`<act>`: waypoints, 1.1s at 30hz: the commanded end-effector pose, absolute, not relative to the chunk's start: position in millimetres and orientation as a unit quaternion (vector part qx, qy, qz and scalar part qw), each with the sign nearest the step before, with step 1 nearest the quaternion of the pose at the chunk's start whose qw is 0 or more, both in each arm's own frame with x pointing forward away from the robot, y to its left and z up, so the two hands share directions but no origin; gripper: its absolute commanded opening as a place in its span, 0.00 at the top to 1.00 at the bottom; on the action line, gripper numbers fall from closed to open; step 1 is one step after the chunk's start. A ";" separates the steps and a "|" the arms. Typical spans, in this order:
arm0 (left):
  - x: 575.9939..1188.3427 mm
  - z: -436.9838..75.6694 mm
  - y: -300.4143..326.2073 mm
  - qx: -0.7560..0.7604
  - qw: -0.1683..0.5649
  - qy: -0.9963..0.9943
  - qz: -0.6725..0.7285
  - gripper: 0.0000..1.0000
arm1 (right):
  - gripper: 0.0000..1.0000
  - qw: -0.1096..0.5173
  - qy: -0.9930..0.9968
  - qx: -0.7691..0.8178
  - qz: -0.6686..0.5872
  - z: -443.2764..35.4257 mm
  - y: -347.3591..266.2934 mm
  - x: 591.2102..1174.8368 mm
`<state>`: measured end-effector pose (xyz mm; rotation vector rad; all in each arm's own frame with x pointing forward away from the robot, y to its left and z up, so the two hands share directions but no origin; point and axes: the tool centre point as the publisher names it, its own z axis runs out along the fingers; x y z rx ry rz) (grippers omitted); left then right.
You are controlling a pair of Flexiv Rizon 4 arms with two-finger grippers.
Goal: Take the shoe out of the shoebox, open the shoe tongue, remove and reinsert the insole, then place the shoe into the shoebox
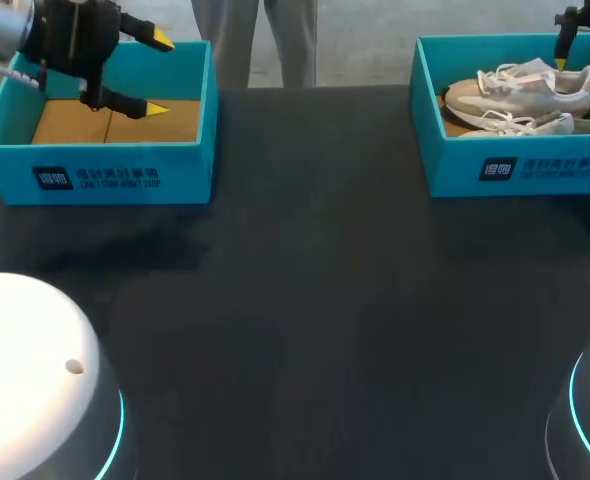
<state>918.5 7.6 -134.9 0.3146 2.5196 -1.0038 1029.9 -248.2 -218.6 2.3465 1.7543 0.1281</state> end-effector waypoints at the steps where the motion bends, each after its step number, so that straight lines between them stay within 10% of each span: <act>1: 922.5 -131.7 7.5 -0.046 0.076 0.951 -0.297 0.00 | 0.16 0.108 0.590 0.798 0.048 -218.5 -247.9 1018.0; 17: 923.3 -155.8 14.4 -0.585 0.036 0.774 -0.238 0.00 | 0.00 0.061 0.610 0.789 0.043 -218.7 -234.5 974.5; 33: 913.6 -174.2 12.0 -0.816 0.090 0.517 -0.242 0.00 | 0.00 0.038 0.640 0.766 0.042 -218.1 -237.1 936.6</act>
